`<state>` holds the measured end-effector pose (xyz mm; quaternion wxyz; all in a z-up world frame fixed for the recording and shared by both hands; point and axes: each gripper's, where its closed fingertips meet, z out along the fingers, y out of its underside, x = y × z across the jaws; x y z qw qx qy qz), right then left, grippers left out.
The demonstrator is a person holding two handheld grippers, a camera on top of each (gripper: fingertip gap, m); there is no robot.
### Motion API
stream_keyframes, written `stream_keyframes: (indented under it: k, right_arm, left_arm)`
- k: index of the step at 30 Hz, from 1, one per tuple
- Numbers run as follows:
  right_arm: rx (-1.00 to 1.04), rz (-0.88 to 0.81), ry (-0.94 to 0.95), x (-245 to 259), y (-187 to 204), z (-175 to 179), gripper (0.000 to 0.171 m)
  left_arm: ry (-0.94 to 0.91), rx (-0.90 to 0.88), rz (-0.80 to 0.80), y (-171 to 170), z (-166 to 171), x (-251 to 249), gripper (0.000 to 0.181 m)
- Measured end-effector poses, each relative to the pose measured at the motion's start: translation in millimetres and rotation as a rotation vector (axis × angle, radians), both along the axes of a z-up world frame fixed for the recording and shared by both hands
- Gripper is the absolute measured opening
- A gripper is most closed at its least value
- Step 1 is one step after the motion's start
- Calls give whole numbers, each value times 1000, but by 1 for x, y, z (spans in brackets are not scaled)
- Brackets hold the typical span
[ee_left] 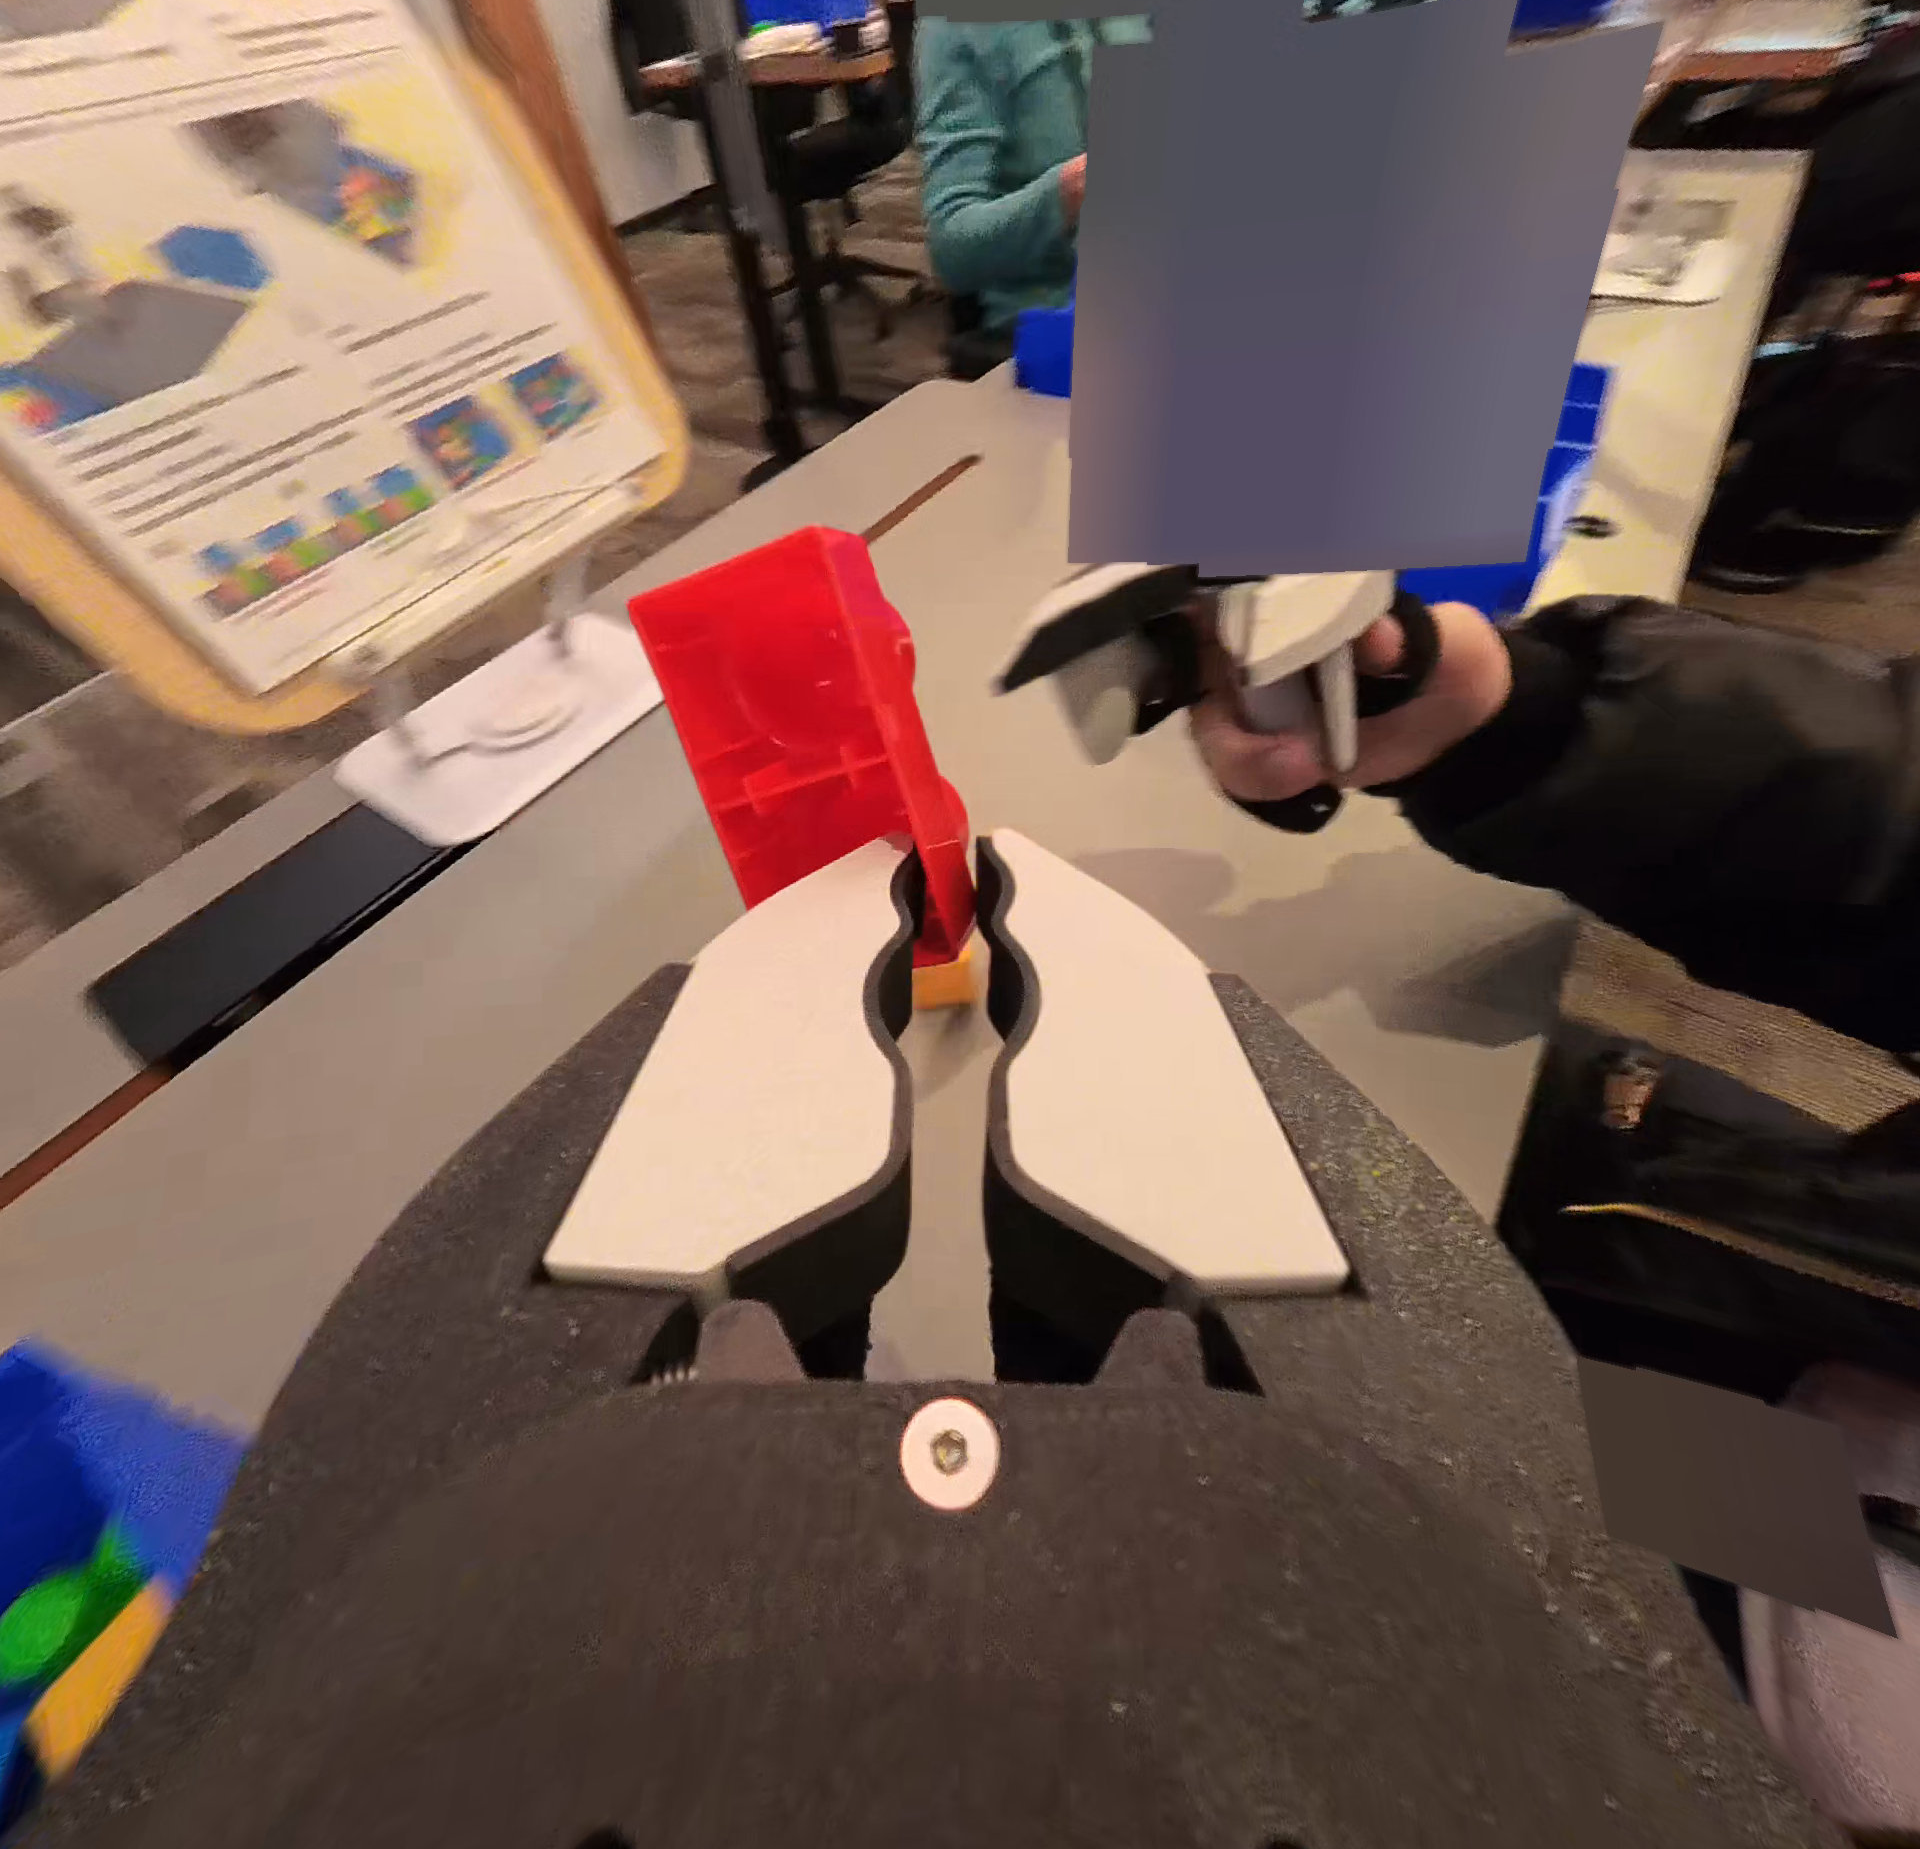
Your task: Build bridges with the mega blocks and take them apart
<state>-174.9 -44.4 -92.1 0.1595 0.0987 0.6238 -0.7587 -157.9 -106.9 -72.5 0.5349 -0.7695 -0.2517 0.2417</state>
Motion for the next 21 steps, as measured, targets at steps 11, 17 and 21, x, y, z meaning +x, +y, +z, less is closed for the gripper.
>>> stream_keyframes:
  k: [11,17,21]
  right_arm:
    - [-143,87,-27,27,11,43,61]
    - [-155,111,20,32,19,38,33]
    - [-114,59,-6,20,30,24,33]
  left_arm:
    - [-38,100,-255,101,-1,35,9]
    - [-53,104,-241,105,-9,35,17]
    - [-38,50,-155,88,-23,29,42]
